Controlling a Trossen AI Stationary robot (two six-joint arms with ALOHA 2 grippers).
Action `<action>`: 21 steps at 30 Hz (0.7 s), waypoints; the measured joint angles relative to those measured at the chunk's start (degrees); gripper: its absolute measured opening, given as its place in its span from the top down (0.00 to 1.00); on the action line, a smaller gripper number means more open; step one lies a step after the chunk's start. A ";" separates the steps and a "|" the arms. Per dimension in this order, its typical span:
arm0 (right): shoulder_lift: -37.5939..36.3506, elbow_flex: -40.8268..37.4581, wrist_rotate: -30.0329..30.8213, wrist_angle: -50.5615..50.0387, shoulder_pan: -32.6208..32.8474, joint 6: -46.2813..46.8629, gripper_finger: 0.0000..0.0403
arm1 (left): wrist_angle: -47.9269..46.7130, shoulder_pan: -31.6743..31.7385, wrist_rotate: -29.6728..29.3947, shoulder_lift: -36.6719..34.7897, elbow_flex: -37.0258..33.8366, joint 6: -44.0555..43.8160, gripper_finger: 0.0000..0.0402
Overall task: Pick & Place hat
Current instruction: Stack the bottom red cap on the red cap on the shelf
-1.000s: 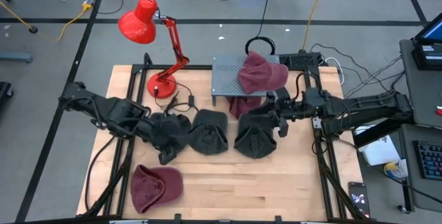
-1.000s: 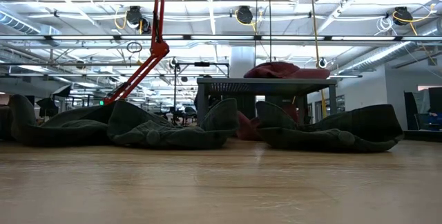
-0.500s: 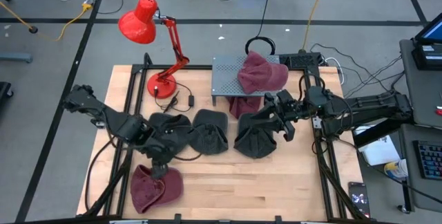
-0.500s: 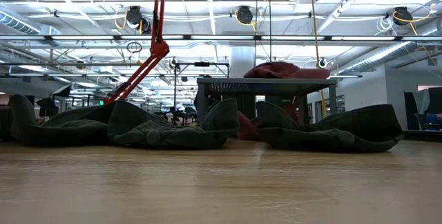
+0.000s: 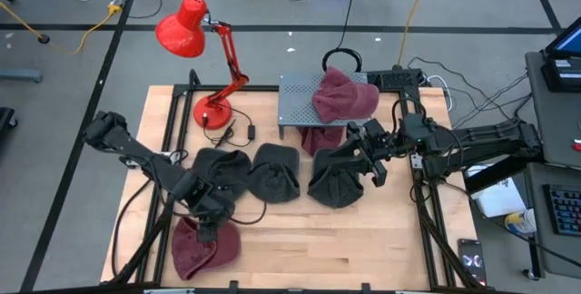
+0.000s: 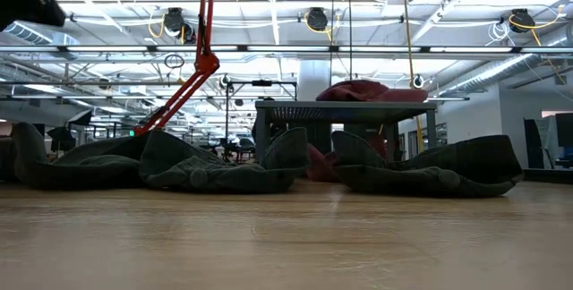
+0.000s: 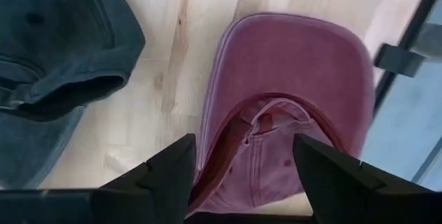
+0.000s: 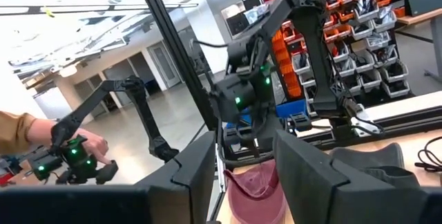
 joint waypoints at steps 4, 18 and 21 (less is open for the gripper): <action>0.00 0.00 -0.01 0.31 0.00 -0.04 0.65 | 2.96 -1.46 -0.12 -0.02 -3.64 -1.39 0.40; 0.00 0.00 0.10 0.73 0.00 -1.40 0.65 | 20.82 -2.48 2.82 -0.02 -18.22 -3.55 0.46; -0.01 0.00 0.11 2.37 0.00 -1.38 0.65 | 21.87 -2.50 3.40 -0.02 -19.62 -4.08 0.44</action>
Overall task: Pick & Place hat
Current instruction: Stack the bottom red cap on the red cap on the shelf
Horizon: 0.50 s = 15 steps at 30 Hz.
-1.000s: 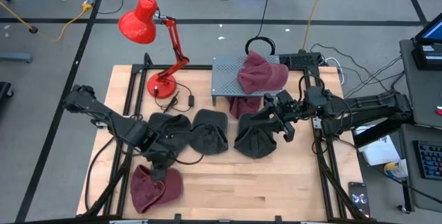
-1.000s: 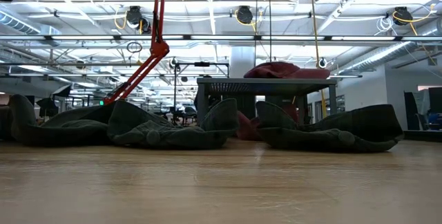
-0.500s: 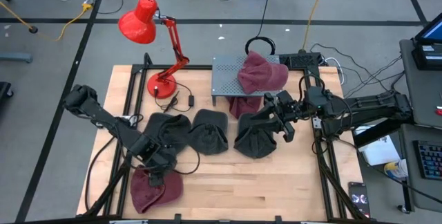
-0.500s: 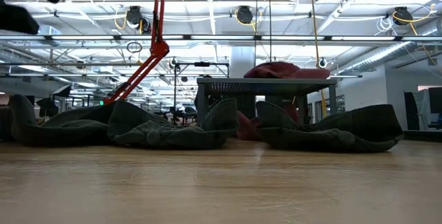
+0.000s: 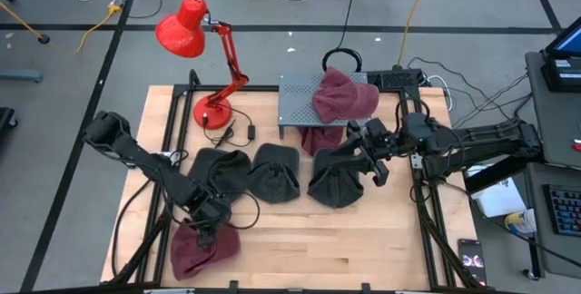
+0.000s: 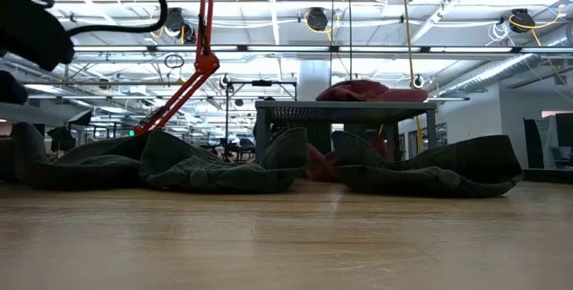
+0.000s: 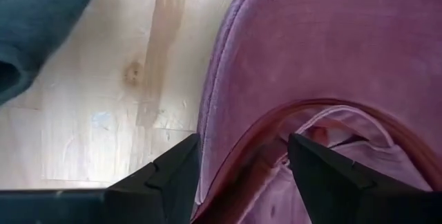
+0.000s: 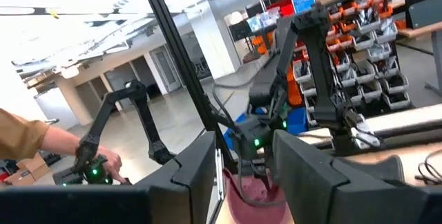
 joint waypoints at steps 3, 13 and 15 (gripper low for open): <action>0.01 0.00 0.00 2.47 0.00 -0.02 0.65 | -1.40 0.09 0.49 0.00 -0.19 -1.13 0.43; 0.01 0.00 0.04 3.52 0.00 -0.17 0.65 | -3.00 -0.06 1.71 -0.04 -0.22 -1.60 0.46; 0.01 0.00 0.04 3.62 0.00 -0.17 0.65 | -0.55 -0.35 3.18 -0.04 -0.22 0.25 0.47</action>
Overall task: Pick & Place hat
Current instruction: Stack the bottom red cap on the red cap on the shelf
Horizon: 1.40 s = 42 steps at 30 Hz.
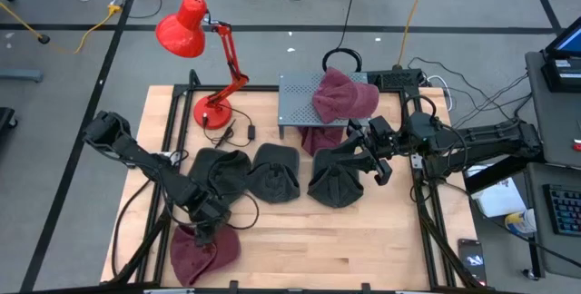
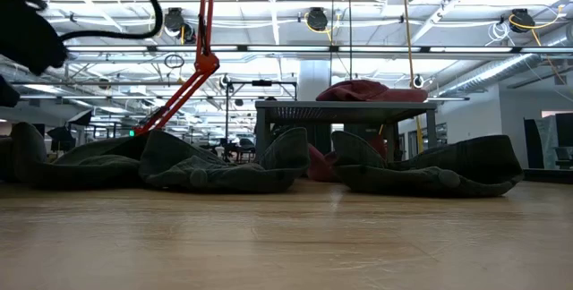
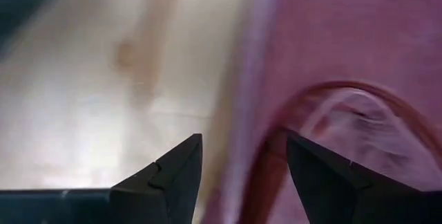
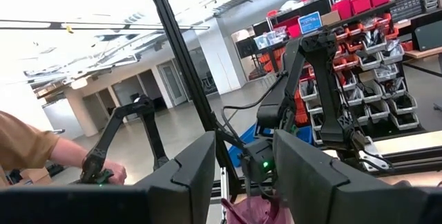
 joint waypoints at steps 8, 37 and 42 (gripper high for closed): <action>0.00 -0.02 0.08 0.02 0.00 -0.02 0.65 | 3.17 -0.83 -0.78 0.02 0.00 0.94 0.54; 0.00 -0.04 5.13 0.44 -0.07 35.43 0.45 | -11.17 -2.07 -22.45 -3.50 14.09 -1.02 0.98; -0.01 -0.04 6.35 0.45 -0.07 40.13 0.38 | -20.84 -3.54 -36.81 -3.50 23.13 -3.43 0.98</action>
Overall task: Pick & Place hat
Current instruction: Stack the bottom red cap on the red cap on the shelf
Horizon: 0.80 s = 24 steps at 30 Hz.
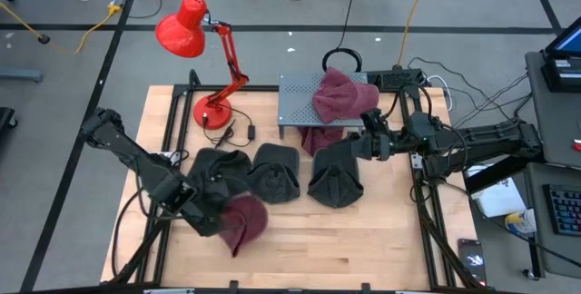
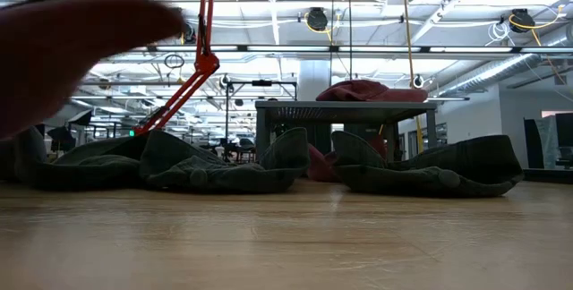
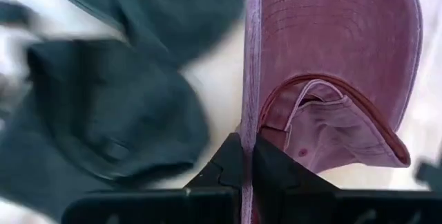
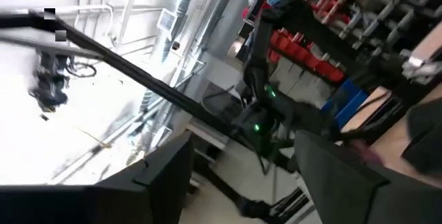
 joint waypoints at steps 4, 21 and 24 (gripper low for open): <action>0.01 0.00 1.82 -0.01 0.07 8.54 0.38 | -7.26 -0.59 -8.31 0.02 6.03 -2.78 0.98; 0.00 0.00 7.45 0.01 0.46 19.37 0.42 | -19.87 3.94 -35.90 4.77 19.95 -3.93 0.98; -0.01 0.00 7.31 0.03 0.46 13.70 0.42 | -19.84 5.54 -38.03 7.07 20.83 -1.79 0.98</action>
